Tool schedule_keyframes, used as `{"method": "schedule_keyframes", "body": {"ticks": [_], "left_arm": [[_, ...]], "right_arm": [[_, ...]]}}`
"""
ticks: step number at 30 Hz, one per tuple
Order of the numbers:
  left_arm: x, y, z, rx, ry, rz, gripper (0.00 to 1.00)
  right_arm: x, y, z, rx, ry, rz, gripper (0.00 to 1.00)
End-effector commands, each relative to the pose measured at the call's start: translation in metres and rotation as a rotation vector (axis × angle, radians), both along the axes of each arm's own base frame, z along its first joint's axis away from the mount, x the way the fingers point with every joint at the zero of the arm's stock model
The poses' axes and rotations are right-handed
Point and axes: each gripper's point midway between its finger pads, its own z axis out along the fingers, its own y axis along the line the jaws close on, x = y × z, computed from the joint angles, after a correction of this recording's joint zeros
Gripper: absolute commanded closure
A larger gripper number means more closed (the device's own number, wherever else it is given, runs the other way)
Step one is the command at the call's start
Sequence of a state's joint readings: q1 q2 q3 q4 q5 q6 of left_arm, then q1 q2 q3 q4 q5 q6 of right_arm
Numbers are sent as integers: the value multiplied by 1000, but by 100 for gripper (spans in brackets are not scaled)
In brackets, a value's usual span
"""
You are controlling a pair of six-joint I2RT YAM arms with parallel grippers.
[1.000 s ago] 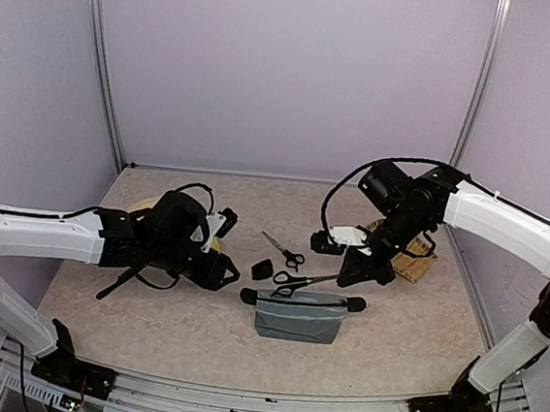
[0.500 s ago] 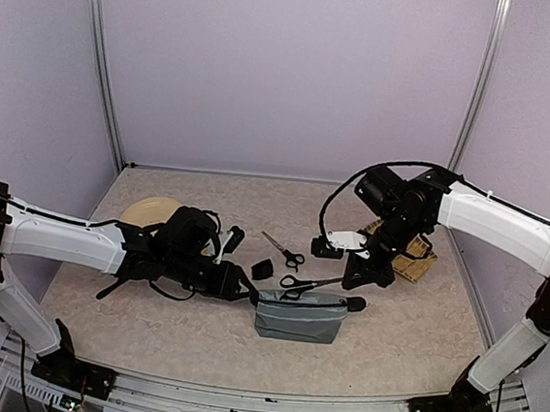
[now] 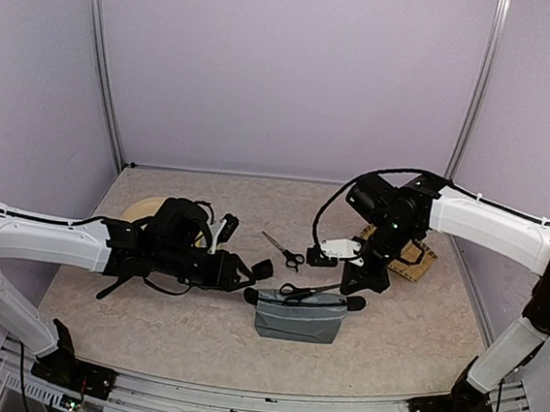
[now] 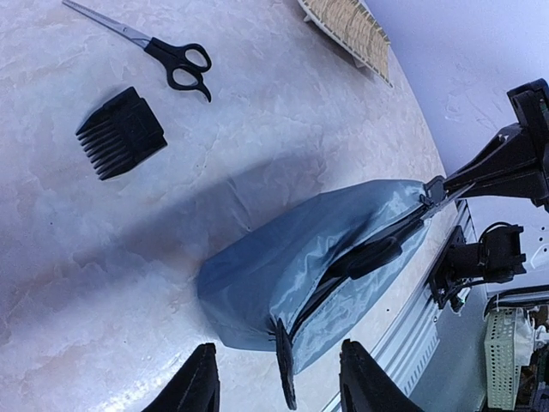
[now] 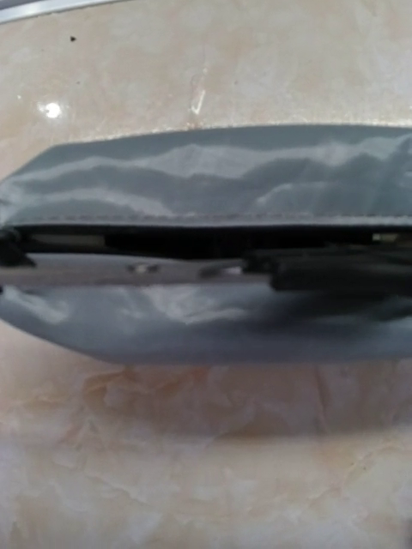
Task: Sort the hair-cutting tools
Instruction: Place the scissors in the kit bag.
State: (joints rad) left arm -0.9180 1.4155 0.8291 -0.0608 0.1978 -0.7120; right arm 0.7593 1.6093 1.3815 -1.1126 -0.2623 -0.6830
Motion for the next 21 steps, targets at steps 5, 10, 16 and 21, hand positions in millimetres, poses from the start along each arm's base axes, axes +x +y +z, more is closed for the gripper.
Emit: {"method": "schedule_keyframes", "body": {"ticks": [5,10,16,21], "left_arm": [[-13,-17,-11,1,73,-54,57],[-18,-25,-26,23,97,-73,71],[-20,-31,-26,-6,103,-82,100],[-22,-33,-24,-26,106,-92,100]], "right_arm": [[-4,15,-13,-19,-8,26,100],[-8,25,-21,-28,0,51,100],[-13,35,-31,-44,9,66,100],[-17,45,-36,-45,13,77,100]]}}
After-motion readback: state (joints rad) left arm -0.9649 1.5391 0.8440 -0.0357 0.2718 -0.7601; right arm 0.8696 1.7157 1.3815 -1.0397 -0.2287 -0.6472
